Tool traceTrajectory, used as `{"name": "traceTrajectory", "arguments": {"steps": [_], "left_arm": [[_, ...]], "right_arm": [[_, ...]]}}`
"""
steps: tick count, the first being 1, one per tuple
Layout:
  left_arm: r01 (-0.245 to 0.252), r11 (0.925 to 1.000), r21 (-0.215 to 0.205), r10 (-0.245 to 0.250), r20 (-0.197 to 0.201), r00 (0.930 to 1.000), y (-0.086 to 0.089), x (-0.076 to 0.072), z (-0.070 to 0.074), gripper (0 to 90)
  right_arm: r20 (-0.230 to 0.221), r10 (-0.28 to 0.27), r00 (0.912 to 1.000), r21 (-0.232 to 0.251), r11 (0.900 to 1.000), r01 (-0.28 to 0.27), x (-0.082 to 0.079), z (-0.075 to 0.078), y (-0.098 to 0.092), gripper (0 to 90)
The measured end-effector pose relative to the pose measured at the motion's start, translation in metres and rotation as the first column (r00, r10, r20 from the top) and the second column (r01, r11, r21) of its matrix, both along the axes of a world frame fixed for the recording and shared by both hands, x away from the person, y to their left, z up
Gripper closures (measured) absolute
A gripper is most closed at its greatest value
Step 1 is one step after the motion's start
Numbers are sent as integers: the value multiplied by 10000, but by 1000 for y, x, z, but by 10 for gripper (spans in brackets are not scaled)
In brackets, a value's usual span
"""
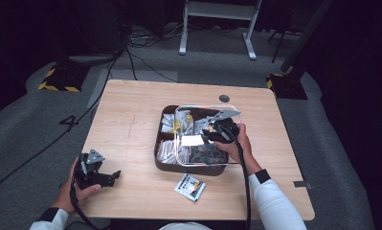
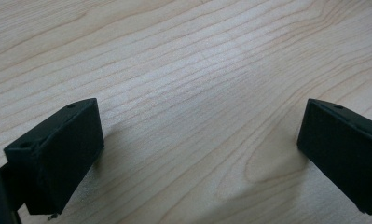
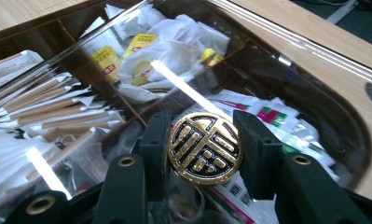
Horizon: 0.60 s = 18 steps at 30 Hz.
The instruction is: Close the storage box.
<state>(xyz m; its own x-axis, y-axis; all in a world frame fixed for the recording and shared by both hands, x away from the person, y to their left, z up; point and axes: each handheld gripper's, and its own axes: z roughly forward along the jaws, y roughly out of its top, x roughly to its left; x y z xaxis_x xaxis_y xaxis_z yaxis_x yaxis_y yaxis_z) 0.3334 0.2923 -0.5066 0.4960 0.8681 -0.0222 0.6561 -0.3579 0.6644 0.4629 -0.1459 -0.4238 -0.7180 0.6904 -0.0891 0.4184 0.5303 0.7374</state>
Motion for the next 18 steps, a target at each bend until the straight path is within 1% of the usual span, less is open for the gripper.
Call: {"name": "traceTrajectory", "arguments": {"steps": [12,18], "left_arm": [[6,10000,2,-6,-6,10000,0,0,0,5],[7,10000,-3,-7,-10,10000,0,0,0,5]], "right_arm": [[-327,168,9993,70,9998,-166,4,-8,23,594],[-262,129,9996,135,9998,-126,5,-9,32,594]]}}
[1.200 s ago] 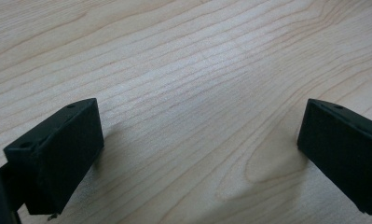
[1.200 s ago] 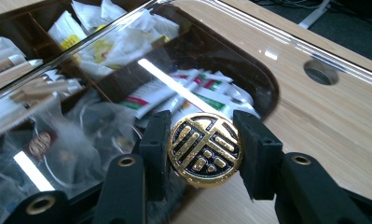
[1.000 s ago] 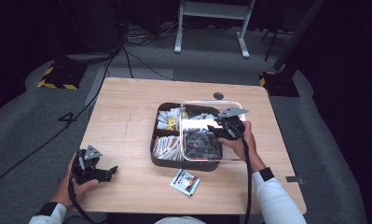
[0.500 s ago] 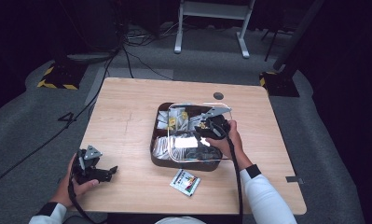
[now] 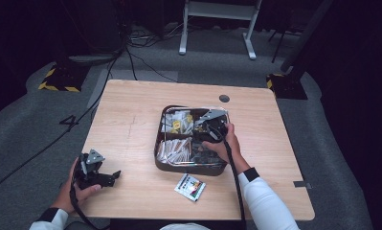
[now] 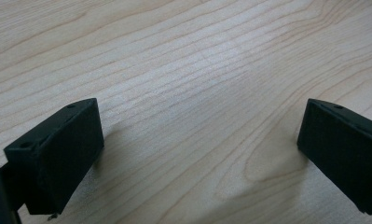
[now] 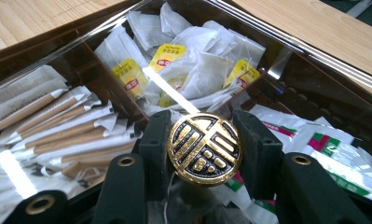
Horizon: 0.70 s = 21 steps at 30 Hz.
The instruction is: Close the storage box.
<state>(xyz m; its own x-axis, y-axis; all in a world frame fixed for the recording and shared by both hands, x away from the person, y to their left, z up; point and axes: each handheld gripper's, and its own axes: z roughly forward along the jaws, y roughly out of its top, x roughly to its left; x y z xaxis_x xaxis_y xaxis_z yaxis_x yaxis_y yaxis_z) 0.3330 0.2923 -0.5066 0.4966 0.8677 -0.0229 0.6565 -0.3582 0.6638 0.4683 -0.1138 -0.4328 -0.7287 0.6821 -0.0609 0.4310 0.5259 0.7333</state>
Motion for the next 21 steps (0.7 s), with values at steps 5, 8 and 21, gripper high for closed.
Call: {"name": "traceTrajectory", "arguments": {"steps": [5,8,21], "left_arm": [[-1,10000,-2,1,4,10000,0,0,0,5],[-5,10000,-12,5,-2,10000,0,0,0,5],[39,10000,13,-39,-42,10000,0,0,0,5]], "right_arm": [[52,-1,10000,58,10000,0,1,-1,8,594],[56,26,10000,68,10000,-26,1,-1,12,595],[-23,-793,9968,-155,9967,793,-4,-1,21,592]]}}
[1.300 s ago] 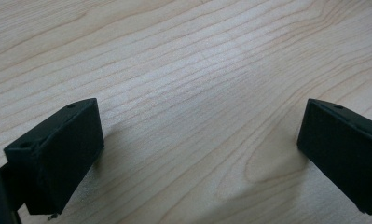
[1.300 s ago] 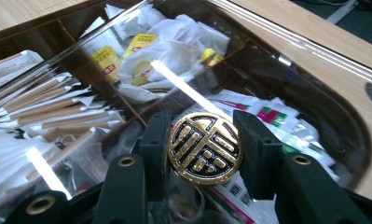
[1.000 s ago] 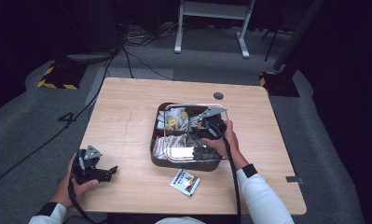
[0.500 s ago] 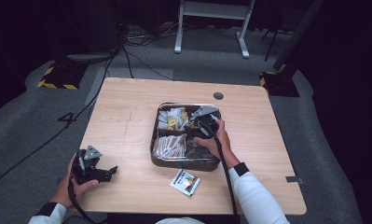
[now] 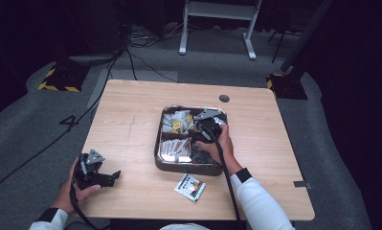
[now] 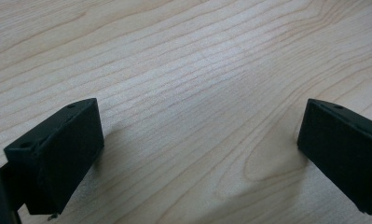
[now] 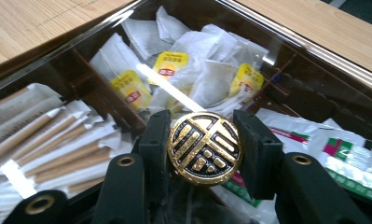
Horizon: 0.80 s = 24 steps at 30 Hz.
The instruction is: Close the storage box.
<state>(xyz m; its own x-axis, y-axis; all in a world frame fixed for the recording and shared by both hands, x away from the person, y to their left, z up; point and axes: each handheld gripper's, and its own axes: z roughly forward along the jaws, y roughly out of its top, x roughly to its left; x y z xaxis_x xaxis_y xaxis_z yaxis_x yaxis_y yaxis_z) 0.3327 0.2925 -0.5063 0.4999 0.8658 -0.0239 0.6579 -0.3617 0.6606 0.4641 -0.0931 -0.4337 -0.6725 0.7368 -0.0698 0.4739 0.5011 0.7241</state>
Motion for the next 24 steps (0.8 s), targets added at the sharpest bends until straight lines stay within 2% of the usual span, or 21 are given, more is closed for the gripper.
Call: {"name": "traceTrajectory", "arguments": {"steps": [6,9,12,24], "left_arm": [[-5,10000,-4,5,3,10000,0,0,0,5],[-3,10000,-5,3,3,10000,0,0,0,5],[-3,10000,-5,3,-1,10000,0,0,0,5],[-51,10000,-18,51,52,10000,0,0,0,5]], "right_arm": [[-297,62,9995,158,9999,-57,-1,-2,4,591],[-192,373,9991,33,9993,-372,-1,-2,3,578],[-238,527,9983,142,9985,-524,1,-3,1,584],[-210,830,9963,178,9964,-827,11,-3,6,592]]}}
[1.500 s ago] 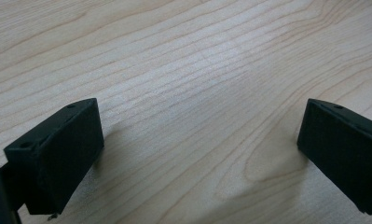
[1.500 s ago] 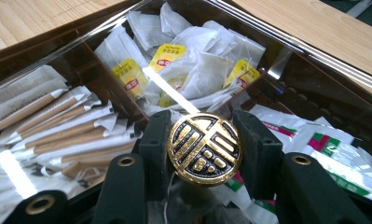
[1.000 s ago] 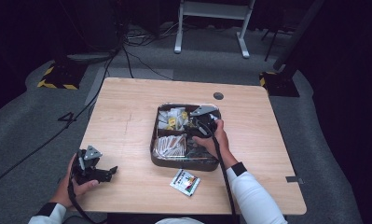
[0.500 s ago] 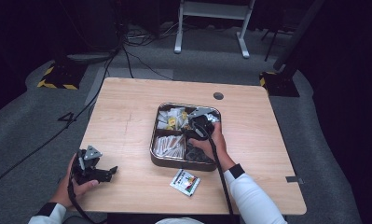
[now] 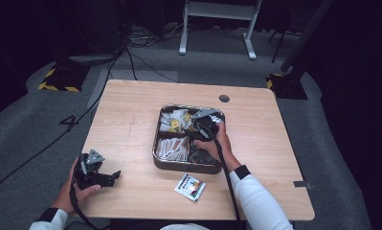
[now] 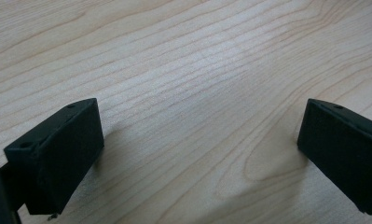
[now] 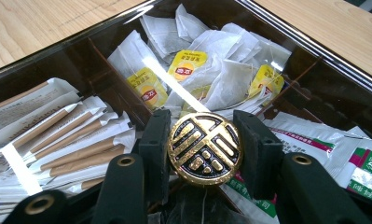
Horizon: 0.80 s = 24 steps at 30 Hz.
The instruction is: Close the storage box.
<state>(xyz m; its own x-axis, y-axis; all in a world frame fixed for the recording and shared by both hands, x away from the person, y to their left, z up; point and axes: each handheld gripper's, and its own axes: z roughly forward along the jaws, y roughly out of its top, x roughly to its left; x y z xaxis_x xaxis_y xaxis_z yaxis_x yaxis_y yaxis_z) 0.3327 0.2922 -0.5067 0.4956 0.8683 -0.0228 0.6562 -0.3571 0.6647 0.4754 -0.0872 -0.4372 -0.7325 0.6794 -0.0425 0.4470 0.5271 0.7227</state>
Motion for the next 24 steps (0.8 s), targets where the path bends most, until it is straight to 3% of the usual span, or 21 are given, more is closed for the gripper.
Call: {"name": "traceTrajectory", "arguments": {"steps": [10,19,24], "left_arm": [[32,10000,18,-32,-31,10000,0,0,0,5],[50,10000,13,-50,-50,10000,0,0,0,5],[50,10000,12,-50,-51,10000,0,0,0,5]], "right_arm": [[59,274,9996,-47,9996,-274,9,0,10,582],[229,887,9958,29,9960,-888,2,5,-1,359],[358,1174,9924,-96,9931,-1172,-2,8,-10,292]]}}
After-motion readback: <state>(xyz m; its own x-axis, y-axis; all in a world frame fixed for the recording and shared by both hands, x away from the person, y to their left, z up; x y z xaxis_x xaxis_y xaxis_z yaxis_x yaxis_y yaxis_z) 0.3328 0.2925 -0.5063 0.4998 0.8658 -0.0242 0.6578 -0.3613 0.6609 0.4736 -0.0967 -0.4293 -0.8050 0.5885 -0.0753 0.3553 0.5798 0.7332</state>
